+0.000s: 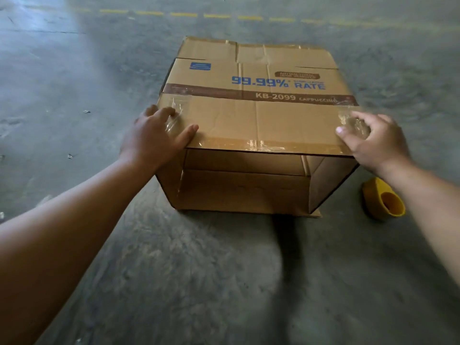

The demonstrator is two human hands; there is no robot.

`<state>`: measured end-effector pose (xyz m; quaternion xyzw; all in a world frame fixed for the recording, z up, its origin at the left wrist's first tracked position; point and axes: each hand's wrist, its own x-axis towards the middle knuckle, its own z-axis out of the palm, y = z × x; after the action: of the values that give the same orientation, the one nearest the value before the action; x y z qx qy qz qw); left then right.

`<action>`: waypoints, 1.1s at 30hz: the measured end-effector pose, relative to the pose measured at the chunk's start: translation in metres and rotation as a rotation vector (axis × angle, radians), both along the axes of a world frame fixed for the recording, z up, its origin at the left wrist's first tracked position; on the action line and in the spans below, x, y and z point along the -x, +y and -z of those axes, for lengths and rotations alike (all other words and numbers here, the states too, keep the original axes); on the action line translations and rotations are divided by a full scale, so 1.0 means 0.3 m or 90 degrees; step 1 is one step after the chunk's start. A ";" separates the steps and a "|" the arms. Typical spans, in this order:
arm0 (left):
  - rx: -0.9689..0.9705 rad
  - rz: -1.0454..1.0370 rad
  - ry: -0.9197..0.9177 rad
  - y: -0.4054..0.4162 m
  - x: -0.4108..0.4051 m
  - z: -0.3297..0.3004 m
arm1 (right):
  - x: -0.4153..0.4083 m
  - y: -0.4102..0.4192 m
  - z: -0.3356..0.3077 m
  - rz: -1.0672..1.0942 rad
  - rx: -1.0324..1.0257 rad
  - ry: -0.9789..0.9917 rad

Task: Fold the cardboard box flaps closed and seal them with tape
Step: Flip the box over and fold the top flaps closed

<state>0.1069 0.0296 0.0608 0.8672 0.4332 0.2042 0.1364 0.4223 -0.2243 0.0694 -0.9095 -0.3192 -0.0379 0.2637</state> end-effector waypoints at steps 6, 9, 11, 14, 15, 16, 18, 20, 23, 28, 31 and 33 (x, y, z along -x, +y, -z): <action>-0.017 -0.010 -0.001 0.011 0.021 0.016 | -0.004 0.002 0.025 -0.017 -0.013 -0.017; 0.003 -0.027 -0.010 0.020 0.061 0.019 | 0.022 0.012 0.038 -0.025 -0.036 -0.015; 0.011 -0.033 -0.039 0.009 0.085 0.018 | 0.045 0.013 0.050 -0.023 -0.064 -0.009; 0.017 -0.034 -0.136 -0.004 0.115 0.028 | 0.069 -0.006 0.073 -0.014 -0.128 -0.013; 0.015 -0.040 -0.176 -0.007 0.126 0.041 | 0.076 -0.015 0.082 -0.011 -0.151 -0.019; 0.021 -0.047 -0.212 -0.009 0.139 0.061 | 0.083 -0.024 0.093 -0.008 -0.175 -0.025; 0.069 -0.077 -0.258 -0.031 0.158 0.099 | 0.097 -0.045 0.117 -0.002 -0.220 -0.023; 0.153 -0.089 -0.305 -0.057 0.171 0.133 | 0.121 -0.062 0.135 0.002 -0.254 0.023; 0.234 -0.067 -0.364 -0.082 0.184 0.176 | 0.151 -0.080 0.157 -0.005 -0.293 0.093; 0.230 -0.095 -0.302 -0.095 0.182 0.229 | 0.164 -0.088 0.199 0.001 -0.325 0.130; 0.216 -0.094 -0.247 -0.106 0.175 0.231 | 0.168 -0.099 0.240 0.058 -0.307 0.191; 0.208 -0.100 -0.198 -0.108 0.164 0.233 | 0.170 -0.089 0.264 0.094 -0.235 0.239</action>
<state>0.0577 -0.0028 -0.0090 0.7552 0.5006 0.2723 0.3238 0.3712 -0.2511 -0.0098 -0.8579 -0.1850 0.0547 0.4761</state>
